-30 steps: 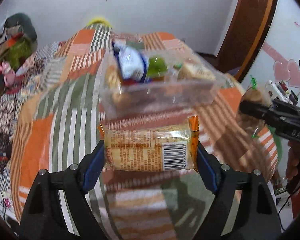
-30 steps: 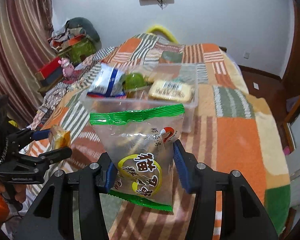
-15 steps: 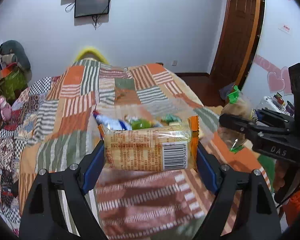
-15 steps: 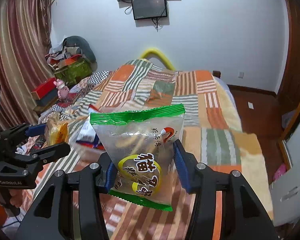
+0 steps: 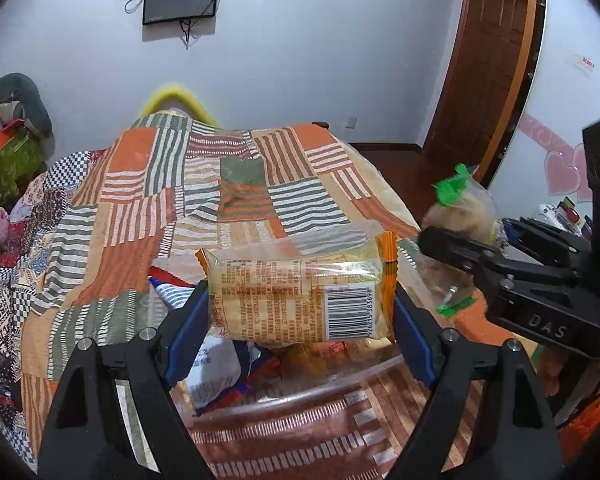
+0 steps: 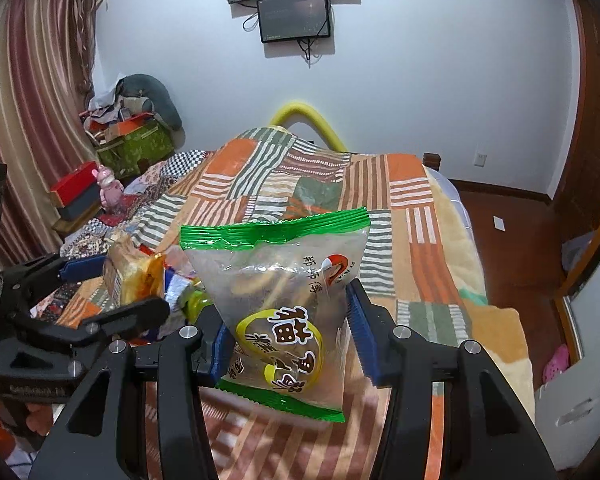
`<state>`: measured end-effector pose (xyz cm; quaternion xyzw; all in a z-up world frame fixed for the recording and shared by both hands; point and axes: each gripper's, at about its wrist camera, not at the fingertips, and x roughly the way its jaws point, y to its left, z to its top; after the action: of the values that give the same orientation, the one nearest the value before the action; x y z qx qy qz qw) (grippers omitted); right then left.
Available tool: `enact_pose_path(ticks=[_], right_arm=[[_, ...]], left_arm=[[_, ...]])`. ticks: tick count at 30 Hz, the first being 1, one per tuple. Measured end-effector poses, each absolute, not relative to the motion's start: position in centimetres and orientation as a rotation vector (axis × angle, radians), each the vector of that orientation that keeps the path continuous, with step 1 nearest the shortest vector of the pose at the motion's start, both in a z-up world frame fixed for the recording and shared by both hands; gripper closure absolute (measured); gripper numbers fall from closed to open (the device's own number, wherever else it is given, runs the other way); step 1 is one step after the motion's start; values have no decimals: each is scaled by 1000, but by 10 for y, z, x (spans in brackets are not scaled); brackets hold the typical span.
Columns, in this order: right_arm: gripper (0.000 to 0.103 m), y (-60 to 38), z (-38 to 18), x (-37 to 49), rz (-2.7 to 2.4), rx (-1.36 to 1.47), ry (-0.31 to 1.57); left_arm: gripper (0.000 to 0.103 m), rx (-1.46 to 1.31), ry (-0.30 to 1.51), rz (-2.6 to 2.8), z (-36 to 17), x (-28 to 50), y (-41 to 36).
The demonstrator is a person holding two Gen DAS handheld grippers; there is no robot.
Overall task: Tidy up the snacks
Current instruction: 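Carry the biscuit bar and zip bag into the clear box, open both tools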
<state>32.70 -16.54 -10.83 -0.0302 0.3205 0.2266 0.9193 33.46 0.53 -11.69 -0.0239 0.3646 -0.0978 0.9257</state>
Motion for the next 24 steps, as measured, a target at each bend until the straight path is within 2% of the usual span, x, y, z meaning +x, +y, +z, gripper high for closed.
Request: enact_pose_path(ticks=[8, 14, 17, 18, 22, 24], right_arm=[[56, -156, -130, 357, 459, -76, 715], [55, -154, -136, 369, 460, -72, 744], [53, -152, -136, 371, 468, -69, 760], [47, -153, -135, 371, 474, -65, 765], [39, -155, -129, 362, 466, -73, 738], [39, -157, -123, 358, 468, -73, 725]], left_arm=[[19, -17, 790, -199, -137, 356, -1], [11, -15, 811, -202, -146, 362, 0], [8, -11, 824, -183, -149, 364, 0], [8, -12, 827, -181, -149, 364, 0], [8, -38, 814, -176, -142, 357, 4], [8, -56, 793, -174, -134, 351, 7]])
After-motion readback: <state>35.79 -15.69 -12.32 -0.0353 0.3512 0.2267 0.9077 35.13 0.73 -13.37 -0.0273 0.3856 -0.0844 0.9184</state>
